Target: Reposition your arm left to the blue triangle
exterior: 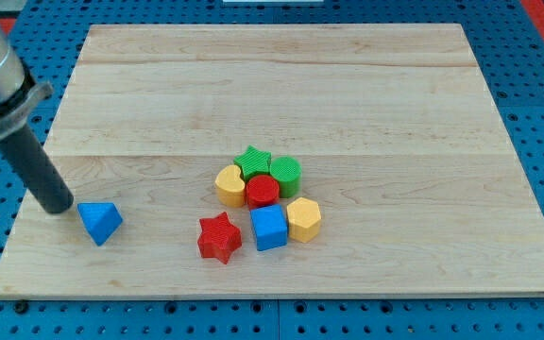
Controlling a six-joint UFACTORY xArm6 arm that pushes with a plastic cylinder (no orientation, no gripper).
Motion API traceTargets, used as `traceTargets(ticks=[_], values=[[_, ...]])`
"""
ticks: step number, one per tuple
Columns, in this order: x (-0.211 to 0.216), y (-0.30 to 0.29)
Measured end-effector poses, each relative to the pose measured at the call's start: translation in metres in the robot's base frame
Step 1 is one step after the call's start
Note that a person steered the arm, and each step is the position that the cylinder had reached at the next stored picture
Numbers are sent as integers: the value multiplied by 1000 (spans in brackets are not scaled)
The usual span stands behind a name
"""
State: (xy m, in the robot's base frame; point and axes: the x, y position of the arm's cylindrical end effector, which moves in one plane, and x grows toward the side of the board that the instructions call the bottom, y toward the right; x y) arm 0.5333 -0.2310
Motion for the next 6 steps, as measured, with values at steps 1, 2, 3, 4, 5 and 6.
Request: traceTargets(ticks=[1, 2, 3, 4, 5, 6], values=[[27, 30], [5, 115], [18, 16], [-15, 9], [-31, 54], [2, 162]])
